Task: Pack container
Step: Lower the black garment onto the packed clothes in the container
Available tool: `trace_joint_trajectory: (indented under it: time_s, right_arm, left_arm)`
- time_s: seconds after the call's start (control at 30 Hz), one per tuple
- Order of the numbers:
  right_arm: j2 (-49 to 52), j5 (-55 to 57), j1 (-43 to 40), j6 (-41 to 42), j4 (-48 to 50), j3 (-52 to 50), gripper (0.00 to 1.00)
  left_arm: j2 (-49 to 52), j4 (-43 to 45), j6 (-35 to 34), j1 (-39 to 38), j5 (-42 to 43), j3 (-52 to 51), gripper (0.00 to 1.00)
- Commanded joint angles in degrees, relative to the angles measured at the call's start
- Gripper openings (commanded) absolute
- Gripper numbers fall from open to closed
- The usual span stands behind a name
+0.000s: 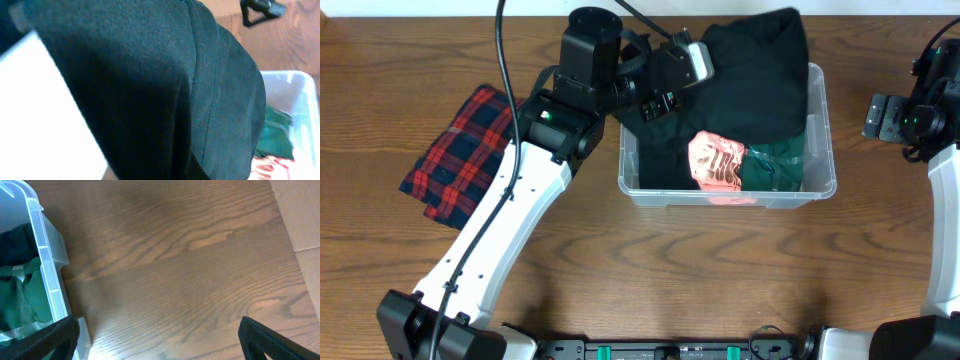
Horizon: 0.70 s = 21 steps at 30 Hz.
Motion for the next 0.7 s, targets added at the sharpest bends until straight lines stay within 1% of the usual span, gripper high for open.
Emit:
trace_joint_trajectory:
  time_s: [0.0, 0.2, 0.4, 0.67]
  right_arm:
    - [0.07, 0.79, -0.15, 0.59, -0.07, 0.37, 0.99]
    - [0.07, 0.79, -0.15, 0.59, -0.07, 0.37, 0.99]
    - [0.07, 0.76, -0.15, 0.59, -0.07, 0.37, 0.99]
    - [0.07, 0.79, -0.15, 0.59, -0.07, 0.37, 0.99]
  left_arm:
    - [-2.19, -1.9, 0.35, 0.17, 1.53, 3.76, 0.06]
    - [-2.14, -7.54, 0.39, 0.15, 7.13, 3.72, 0.06]
    - [-1.36, -9.33, 0.37, 0.11, 7.34, 3.41, 0.06]
    - [1.29, -9.53, 0.37, -1.27, 7.32, 3.17, 0.06]
